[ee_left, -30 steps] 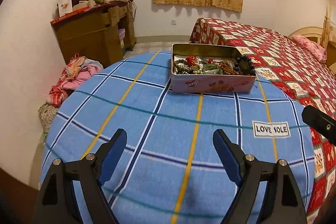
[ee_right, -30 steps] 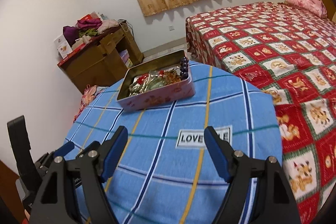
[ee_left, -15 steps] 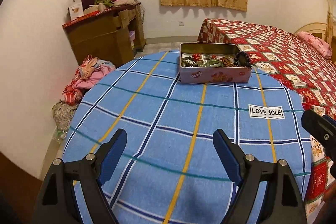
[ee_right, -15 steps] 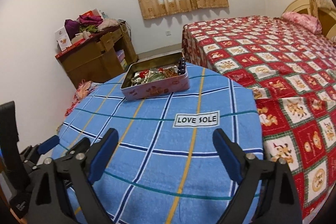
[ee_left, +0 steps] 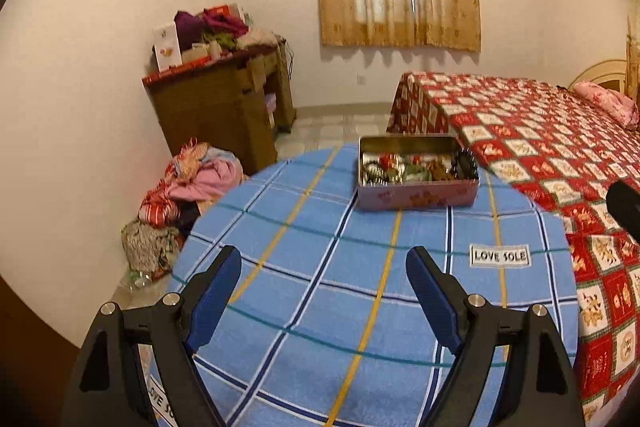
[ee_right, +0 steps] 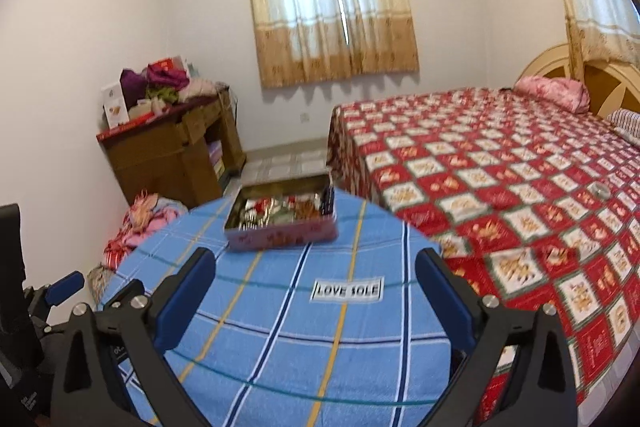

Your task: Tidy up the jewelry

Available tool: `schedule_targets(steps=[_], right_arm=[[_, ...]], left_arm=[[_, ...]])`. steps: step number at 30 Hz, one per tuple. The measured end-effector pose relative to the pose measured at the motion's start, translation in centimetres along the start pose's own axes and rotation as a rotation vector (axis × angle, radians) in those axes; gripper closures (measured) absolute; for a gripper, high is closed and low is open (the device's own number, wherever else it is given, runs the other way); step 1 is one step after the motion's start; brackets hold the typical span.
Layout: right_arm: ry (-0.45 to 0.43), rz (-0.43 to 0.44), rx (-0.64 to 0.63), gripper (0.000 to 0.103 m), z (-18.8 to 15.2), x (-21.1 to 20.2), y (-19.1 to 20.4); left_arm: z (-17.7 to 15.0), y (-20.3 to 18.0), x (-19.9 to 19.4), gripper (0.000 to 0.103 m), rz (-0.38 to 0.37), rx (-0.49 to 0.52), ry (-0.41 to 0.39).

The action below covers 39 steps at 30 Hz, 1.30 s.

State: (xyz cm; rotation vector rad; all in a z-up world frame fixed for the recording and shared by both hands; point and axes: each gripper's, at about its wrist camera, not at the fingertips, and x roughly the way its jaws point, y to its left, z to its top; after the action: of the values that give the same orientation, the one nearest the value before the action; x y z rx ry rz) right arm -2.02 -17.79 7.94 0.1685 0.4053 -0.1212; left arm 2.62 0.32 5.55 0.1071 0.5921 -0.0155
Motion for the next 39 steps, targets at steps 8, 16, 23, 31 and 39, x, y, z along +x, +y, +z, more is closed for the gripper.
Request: schedule_targets(steps=[8,16,23,31,39], right_arm=[[-0.127,-0.011,0.022,0.000,2.7,-1.5,0.2],[-0.152,-0.011,0.047,0.000,2.3,-1.7,0.3],[-0.142,-0.029,0.019,0.000,1.8,-1.2,0.8],[-0.135,-0.036,0.020,0.000,1.6,-1.1,0.8],[-0.134,-0.038,0.021,0.000,1.6,-1.0,0.8]], left_arm=[[2.1,0.1,-1.6,0.018,0.032,0.019,-0.088],[2.5,0.4,-2.0,0.018,0.031,-0.007,-0.128],[2.2,0.1,-1.8,0.018,0.021,0.000,-0.125],[2.6,0.5,-2.6,0.018,0.016,-0.016,-0.169],[2.9,0.5,-3.0,0.018,-0.005,-0.025,-0.190]])
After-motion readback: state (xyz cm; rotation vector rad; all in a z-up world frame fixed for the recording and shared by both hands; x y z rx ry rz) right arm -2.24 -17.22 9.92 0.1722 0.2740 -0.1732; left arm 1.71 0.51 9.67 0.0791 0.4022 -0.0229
